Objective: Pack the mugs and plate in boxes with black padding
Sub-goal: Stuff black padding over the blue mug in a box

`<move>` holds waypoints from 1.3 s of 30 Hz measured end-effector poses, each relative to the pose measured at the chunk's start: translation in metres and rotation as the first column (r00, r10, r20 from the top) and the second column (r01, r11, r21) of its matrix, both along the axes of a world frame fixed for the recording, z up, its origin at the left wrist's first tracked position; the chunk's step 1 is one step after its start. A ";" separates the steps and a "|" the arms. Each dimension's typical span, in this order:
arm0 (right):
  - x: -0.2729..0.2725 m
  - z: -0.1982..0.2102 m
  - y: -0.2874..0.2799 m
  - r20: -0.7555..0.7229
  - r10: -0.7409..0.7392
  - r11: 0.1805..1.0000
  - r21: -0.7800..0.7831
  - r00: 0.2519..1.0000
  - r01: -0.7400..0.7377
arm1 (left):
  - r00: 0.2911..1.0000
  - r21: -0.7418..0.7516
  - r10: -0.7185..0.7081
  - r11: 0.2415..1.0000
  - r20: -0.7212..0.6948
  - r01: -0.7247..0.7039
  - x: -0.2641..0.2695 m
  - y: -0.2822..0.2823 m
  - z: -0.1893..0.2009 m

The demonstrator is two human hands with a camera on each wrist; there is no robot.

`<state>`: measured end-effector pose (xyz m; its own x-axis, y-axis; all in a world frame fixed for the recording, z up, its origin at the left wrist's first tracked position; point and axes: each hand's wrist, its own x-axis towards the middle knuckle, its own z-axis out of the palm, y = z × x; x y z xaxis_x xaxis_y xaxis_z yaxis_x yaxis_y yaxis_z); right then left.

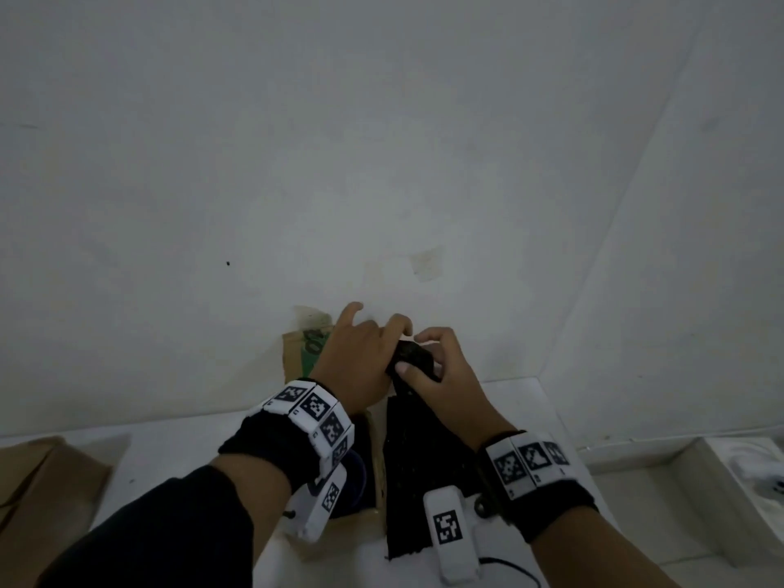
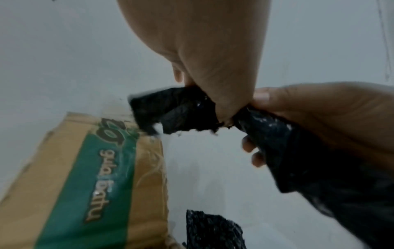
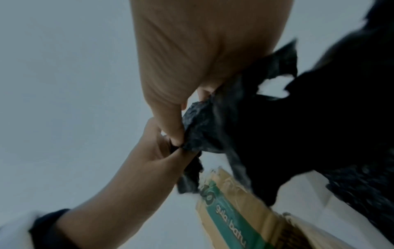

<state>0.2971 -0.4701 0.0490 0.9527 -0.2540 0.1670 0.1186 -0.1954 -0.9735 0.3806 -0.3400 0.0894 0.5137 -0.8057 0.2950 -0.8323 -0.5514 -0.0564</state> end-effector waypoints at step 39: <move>-0.013 -0.045 0.157 -0.642 -0.401 0.611 -0.719 0.653 -0.331 | 0.306 -0.524 -0.471 0.450 -0.827 -0.724 -0.071 0.119 -0.114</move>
